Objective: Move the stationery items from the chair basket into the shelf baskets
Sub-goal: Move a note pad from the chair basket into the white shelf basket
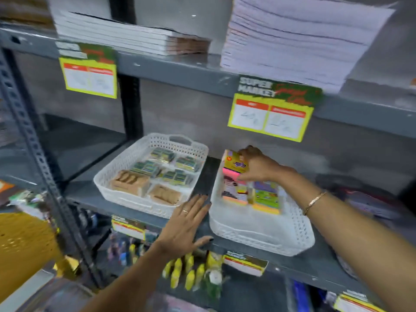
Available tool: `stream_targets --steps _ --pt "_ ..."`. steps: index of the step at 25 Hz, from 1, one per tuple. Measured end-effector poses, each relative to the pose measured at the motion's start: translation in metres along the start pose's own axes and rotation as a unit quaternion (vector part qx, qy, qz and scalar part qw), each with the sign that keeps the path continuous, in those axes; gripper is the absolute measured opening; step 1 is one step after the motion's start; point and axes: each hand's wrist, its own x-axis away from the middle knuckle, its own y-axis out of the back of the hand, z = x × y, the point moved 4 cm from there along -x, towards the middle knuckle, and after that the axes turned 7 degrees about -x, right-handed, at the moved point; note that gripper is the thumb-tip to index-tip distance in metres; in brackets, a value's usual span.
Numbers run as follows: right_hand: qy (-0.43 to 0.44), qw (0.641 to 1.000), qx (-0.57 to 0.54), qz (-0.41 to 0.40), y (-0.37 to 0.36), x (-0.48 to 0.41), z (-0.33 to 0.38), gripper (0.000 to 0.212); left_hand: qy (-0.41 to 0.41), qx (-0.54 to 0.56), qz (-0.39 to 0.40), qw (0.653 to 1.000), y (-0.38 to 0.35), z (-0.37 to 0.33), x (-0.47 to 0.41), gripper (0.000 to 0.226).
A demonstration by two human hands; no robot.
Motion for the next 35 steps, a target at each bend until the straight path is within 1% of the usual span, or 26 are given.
stream_targets --steps 2,4,7,11,18,26,28,29,32,34,35 --pt "-0.031 0.999 0.001 0.035 -0.017 0.014 -0.027 0.085 0.028 0.038 0.047 0.998 -0.019 -0.007 0.003 0.080" --pt "-0.050 0.997 -0.013 0.064 -0.039 0.029 -0.039 0.085 0.054 0.053 0.086 0.993 -0.033 -0.002 0.005 0.087" --pt "-0.062 0.991 -0.027 0.113 -0.076 0.045 -0.041 0.091 0.028 0.020 0.140 0.990 -0.044 0.000 0.006 0.089" --pt "-0.058 0.986 -0.024 0.153 -0.103 0.052 -0.034 0.090 0.026 0.032 0.139 0.989 -0.043 -0.001 0.005 0.088" --pt "-0.054 0.984 -0.020 0.169 -0.121 0.050 -0.028 0.077 0.019 0.012 0.126 0.992 -0.045 -0.002 0.005 0.089" --pt "-0.040 0.982 -0.010 0.184 -0.125 0.050 -0.029 0.080 0.013 -0.004 0.118 0.993 -0.043 -0.001 0.005 0.093" --pt "-0.035 0.986 -0.021 0.162 -0.113 0.049 -0.024 0.078 0.013 -0.013 0.125 0.992 -0.044 -0.001 0.006 0.094" --pt "-0.026 0.990 -0.032 0.138 -0.105 0.048 -0.019 0.074 0.012 -0.018 0.127 0.992 -0.043 -0.002 0.006 0.094" --pt "0.022 0.997 -0.066 0.036 -0.073 0.041 0.008 0.056 0.016 -0.029 0.148 0.988 -0.043 -0.003 0.004 0.088" --pt "0.064 0.993 -0.094 -0.031 -0.053 0.033 0.037 0.046 0.024 -0.018 0.163 0.986 -0.038 -0.004 0.006 0.083" --pt "0.091 0.987 -0.114 -0.063 -0.045 0.029 0.056 0.041 0.023 -0.017 0.153 0.988 -0.035 -0.004 0.009 0.079"
